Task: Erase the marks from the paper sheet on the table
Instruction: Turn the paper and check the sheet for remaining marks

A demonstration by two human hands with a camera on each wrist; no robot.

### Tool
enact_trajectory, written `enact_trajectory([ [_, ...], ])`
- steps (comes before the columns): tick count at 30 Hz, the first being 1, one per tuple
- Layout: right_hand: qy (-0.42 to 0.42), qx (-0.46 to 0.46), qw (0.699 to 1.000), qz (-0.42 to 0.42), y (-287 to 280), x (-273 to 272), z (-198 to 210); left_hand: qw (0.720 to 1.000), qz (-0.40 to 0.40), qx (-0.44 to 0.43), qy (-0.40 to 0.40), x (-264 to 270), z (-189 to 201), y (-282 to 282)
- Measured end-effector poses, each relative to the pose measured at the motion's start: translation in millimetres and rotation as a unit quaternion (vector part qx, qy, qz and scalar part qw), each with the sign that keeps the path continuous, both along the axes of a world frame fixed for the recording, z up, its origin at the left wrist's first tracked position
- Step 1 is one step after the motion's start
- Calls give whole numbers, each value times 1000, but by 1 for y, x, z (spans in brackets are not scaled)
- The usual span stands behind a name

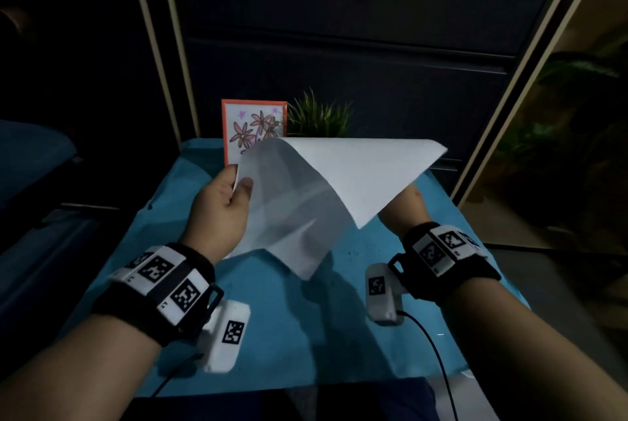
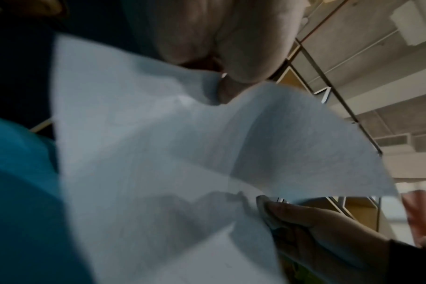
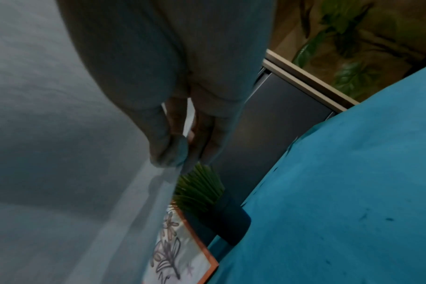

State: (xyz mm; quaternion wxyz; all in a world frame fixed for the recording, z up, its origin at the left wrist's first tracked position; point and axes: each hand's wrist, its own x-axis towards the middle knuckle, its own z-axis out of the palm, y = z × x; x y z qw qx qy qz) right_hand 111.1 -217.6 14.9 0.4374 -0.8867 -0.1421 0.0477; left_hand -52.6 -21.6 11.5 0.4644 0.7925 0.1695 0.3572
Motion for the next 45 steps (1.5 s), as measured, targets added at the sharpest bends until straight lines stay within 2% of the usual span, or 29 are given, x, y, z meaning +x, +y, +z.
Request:
enact_trajectory([
  [2, -7, 6, 1000, 24, 7, -2, 0, 999, 21, 30, 35, -3, 3, 5],
  [6, -1, 112, 992, 65, 22, -15, 2, 985, 60, 83, 142, -10, 2, 18],
  [8, -17, 96, 993, 72, 28, -17, 2, 981, 72, 79, 164, -14, 1, 21],
  [10, -22, 76, 994, 72, 32, -16, 1, 979, 92, 60, 169, -19, 2, 21],
  [14, -83, 25, 992, 87, 36, -18, -7, 982, 84, -67, 157, -30, -5, 21],
  [17, -82, -25, 984, 155, 30, -31, -16, 977, 37, -125, 170, -35, -22, 16],
  [19, -63, -77, 973, 210, 26, -40, -28, 966, 10, -129, 224, -38, -36, 9],
  [21, -42, -115, 964, 235, 25, -46, -42, 947, -9, -112, 302, -42, -47, 5],
  [23, -39, -154, 958, 239, 25, -51, -52, 919, -43, -51, 390, -47, -51, 6],
  [25, -39, -197, 950, 241, 26, -52, -56, 867, -59, 67, 490, -52, -42, 12],
  [27, -36, -229, 939, 252, 26, -49, -57, 816, -33, 190, 544, -55, -25, 17],
  [29, -43, -228, 941, 247, 26, -45, -56, 798, -7, 265, 541, -52, -4, 18],
  [31, -53, -185, 959, 207, 25, -39, -52, 800, -2, 312, 512, -40, 10, 18],
  [34, -56, -141, 973, 172, 21, -34, -48, 803, -56, 347, 481, -13, 14, 20],
  [40, -18, -185, 962, 201, 18, -30, -61, 717, -240, 360, 547, 28, -11, 6],
  [43, -21, -187, 963, 193, 20, -24, -65, 679, -273, 359, 579, 37, -27, 1],
  [45, -41, -167, 969, 178, 22, -19, -65, 664, -260, 371, 595, 40, -35, -1],
])
